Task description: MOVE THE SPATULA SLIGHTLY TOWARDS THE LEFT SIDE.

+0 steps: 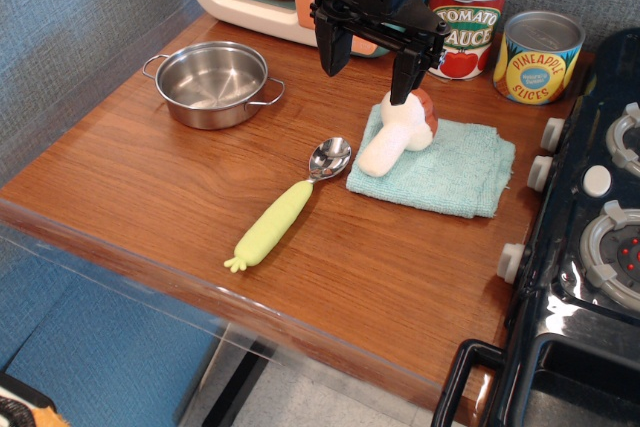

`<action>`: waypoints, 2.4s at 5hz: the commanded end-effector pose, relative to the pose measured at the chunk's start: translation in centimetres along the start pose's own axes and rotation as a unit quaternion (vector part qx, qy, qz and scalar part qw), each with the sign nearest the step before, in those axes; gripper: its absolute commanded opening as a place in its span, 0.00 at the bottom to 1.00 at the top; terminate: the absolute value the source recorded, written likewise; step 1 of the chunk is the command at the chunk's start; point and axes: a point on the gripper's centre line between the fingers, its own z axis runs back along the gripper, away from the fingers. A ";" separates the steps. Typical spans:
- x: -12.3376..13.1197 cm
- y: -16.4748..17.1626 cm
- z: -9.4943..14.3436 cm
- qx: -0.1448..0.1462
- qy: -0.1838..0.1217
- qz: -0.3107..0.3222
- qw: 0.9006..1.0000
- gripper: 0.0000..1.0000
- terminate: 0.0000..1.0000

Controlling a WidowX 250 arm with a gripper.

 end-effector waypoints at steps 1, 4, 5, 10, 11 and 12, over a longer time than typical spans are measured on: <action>0.0 0.0 0.0 0.000 0.000 0.000 1.000 1.00 0.00; -8.0 1.2 0.4 -0.034 -0.048 -0.012 0.998 1.00 0.00; -9.6 2.5 -1.2 -0.032 -0.022 0.000 0.999 1.00 0.00; -11.1 1.1 -5.7 -0.012 0.030 0.024 0.999 1.00 0.00; -11.2 1.2 -6.5 0.000 0.040 0.034 0.999 1.00 0.00; -11.3 1.2 -6.7 0.003 0.040 0.035 0.999 0.00 0.00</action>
